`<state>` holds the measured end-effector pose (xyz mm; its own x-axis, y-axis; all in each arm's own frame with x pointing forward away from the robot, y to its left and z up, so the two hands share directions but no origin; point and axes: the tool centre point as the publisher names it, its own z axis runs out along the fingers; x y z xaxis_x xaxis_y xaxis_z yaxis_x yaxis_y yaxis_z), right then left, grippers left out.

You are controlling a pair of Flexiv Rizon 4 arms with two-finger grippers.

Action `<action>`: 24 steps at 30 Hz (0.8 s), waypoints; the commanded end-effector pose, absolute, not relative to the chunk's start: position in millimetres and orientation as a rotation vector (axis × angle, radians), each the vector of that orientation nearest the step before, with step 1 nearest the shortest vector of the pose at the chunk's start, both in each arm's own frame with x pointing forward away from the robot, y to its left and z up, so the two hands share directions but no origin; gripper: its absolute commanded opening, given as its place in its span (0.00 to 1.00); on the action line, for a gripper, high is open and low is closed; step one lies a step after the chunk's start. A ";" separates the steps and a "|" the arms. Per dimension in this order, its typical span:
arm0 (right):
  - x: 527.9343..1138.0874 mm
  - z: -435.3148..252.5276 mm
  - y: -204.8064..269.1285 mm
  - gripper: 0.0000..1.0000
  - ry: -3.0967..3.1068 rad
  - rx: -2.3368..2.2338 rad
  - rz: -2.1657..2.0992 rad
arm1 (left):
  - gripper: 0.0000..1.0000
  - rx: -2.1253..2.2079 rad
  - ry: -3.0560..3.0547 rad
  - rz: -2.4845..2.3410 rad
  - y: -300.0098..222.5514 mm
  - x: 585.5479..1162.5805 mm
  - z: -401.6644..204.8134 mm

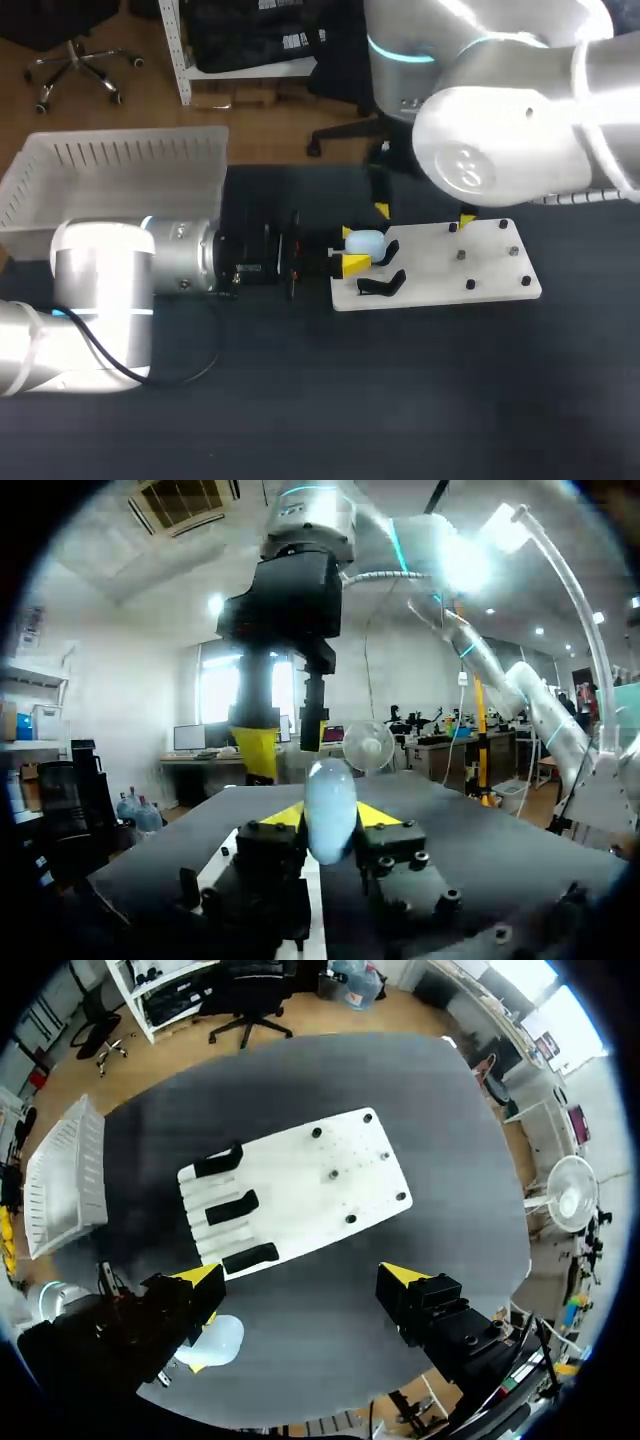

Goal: Pick up each earbud case from the left stands, insert the matching earbuds, close the lid, and place the case in the box.

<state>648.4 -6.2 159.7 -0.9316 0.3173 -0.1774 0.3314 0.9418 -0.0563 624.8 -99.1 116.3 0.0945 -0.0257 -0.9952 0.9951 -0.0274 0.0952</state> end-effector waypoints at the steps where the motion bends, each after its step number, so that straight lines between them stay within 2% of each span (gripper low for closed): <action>1: 619.8 185.1 -40.9 1.00 2.689 0.627 -0.037 | 0.00 1.253 1.120 -1.149 -94.0 623.8 117.4; 3: 616.3 189.0 -53.5 1.00 2.660 0.669 -0.023 | 0.00 1.254 1.154 -1.111 -80.4 626.1 120.8; 12: 616.3 189.0 -53.5 1.00 2.660 0.669 -0.023 | 0.00 1.195 1.306 -0.871 6.2 649.8 144.1; 24: 616.3 189.0 -53.5 1.00 2.660 0.669 -0.023 | 0.00 0.797 1.528 -0.620 121.4 761.2 187.5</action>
